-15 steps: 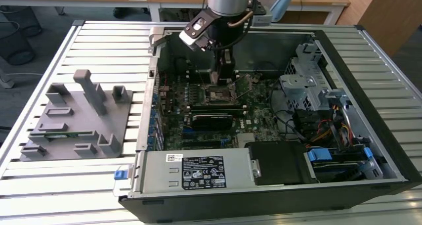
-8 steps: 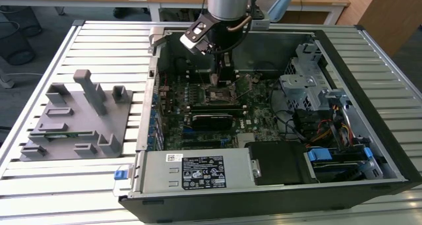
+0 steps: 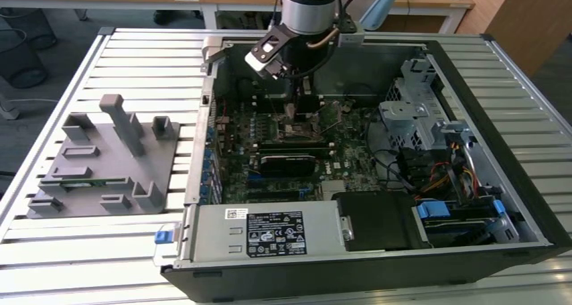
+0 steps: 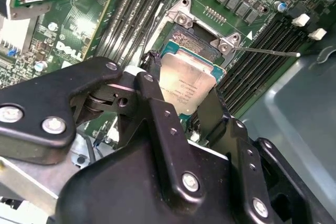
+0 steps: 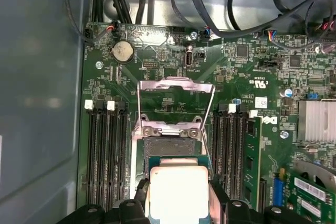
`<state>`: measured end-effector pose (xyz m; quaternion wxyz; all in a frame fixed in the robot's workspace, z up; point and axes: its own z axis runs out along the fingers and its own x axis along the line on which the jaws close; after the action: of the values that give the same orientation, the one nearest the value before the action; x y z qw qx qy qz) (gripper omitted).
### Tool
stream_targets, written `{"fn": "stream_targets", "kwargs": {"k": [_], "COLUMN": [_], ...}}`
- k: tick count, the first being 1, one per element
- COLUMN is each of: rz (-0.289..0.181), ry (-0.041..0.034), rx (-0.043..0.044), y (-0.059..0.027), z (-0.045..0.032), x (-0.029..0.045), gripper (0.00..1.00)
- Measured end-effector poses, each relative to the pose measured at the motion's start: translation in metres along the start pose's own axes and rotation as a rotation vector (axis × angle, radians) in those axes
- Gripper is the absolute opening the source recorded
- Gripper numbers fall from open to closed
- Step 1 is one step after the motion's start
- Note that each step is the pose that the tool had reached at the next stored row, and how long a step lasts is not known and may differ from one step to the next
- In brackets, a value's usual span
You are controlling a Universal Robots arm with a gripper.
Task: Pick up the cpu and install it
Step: 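Place the cpu into insertion slot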
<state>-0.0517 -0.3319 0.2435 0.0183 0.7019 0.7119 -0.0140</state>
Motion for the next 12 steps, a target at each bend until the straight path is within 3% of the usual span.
{"fn": "stream_targets", "kwargs": {"k": [6,12], "rz": [0.005,0.005], "ry": [0.0,0.0], "rx": [0.0003,0.0003], "y": [0.0002,0.0002], "z": [0.0102,0.0157], "x": [0.0025,0.0028], "gripper": [0.53,0.53]}}
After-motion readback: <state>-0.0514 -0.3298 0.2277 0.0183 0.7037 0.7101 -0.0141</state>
